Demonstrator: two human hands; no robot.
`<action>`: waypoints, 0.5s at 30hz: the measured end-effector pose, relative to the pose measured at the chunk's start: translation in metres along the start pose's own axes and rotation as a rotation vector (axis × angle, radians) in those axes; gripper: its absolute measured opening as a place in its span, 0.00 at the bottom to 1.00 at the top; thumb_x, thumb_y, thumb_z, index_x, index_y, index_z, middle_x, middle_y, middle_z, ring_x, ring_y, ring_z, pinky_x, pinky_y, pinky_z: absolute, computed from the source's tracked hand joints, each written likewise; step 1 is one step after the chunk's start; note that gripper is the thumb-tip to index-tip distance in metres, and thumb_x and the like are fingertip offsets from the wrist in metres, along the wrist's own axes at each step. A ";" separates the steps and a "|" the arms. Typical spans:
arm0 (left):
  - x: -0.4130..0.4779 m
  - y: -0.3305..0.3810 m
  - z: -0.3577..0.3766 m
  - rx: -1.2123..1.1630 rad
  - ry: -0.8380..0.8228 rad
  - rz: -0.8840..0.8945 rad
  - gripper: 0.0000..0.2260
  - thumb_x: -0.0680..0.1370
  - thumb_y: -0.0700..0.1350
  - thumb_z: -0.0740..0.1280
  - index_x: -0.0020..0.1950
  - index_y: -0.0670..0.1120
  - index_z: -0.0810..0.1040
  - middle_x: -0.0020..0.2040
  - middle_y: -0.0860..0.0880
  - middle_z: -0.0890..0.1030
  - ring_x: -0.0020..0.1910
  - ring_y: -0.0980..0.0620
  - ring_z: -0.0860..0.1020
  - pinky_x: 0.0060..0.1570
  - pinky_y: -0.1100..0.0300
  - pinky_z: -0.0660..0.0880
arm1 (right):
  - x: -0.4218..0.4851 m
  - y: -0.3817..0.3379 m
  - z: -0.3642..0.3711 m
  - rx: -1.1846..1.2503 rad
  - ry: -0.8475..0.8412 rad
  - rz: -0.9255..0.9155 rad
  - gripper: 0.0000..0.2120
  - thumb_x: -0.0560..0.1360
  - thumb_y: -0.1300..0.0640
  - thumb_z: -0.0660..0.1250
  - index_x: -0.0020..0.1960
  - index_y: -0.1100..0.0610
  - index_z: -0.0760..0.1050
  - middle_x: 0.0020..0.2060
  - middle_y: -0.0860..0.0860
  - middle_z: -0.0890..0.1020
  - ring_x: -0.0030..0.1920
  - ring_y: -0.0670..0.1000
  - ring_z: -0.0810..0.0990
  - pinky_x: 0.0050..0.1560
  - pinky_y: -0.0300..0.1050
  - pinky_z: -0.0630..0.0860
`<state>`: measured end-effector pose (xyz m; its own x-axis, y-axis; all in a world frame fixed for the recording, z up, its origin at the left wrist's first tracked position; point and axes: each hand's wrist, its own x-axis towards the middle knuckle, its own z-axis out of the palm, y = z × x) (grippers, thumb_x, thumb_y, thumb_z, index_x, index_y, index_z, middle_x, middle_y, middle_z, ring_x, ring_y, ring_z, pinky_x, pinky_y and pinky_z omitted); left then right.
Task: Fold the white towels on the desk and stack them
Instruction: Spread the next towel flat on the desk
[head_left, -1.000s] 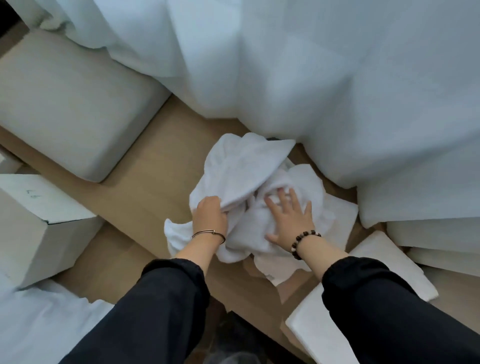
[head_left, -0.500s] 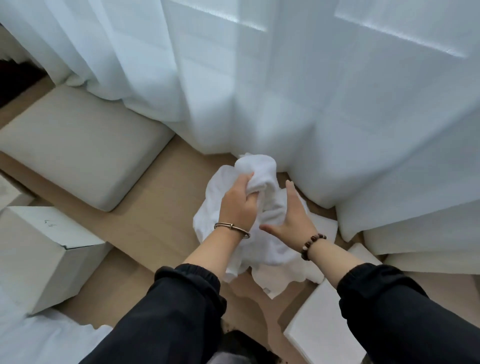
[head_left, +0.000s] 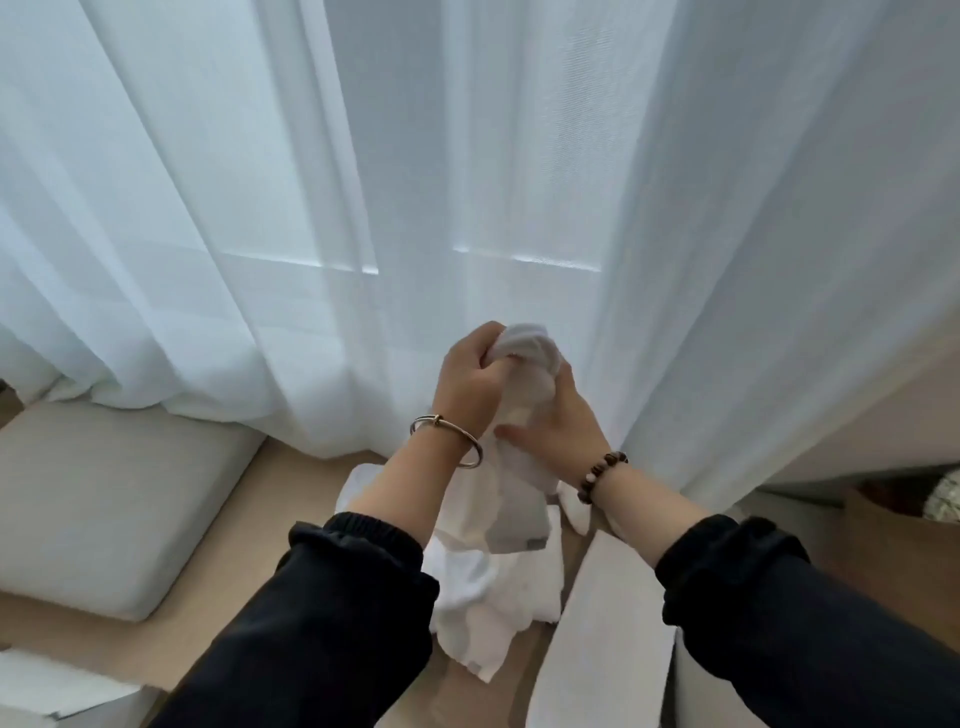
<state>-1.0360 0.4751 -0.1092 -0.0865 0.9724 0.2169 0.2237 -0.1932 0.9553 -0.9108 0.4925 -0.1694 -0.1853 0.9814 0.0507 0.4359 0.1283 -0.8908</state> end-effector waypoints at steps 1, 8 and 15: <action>0.004 0.012 0.006 -0.005 -0.041 0.021 0.04 0.68 0.41 0.59 0.35 0.40 0.68 0.31 0.50 0.64 0.33 0.53 0.63 0.34 0.59 0.60 | -0.003 -0.004 -0.011 -0.027 0.074 0.028 0.35 0.63 0.44 0.72 0.64 0.39 0.58 0.48 0.37 0.75 0.49 0.42 0.77 0.43 0.37 0.73; 0.032 0.063 0.064 -0.081 -0.408 0.087 0.06 0.77 0.45 0.66 0.50 0.57 0.75 0.46 0.59 0.80 0.45 0.65 0.78 0.43 0.72 0.73 | -0.044 -0.023 -0.109 -0.033 0.425 0.103 0.11 0.66 0.44 0.66 0.45 0.43 0.69 0.37 0.39 0.79 0.38 0.40 0.78 0.36 0.36 0.73; 0.005 0.107 0.190 0.104 -0.910 0.101 0.30 0.61 0.68 0.66 0.55 0.51 0.79 0.51 0.52 0.82 0.53 0.53 0.79 0.54 0.55 0.76 | -0.153 -0.016 -0.227 -0.193 0.682 0.187 0.13 0.65 0.52 0.75 0.42 0.45 0.71 0.35 0.41 0.77 0.37 0.42 0.76 0.35 0.36 0.70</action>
<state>-0.8279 0.4843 -0.0441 0.7254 0.6882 0.0152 0.2782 -0.3133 0.9080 -0.6892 0.3725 -0.0601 0.4690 0.8522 0.2317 0.5658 -0.0885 -0.8198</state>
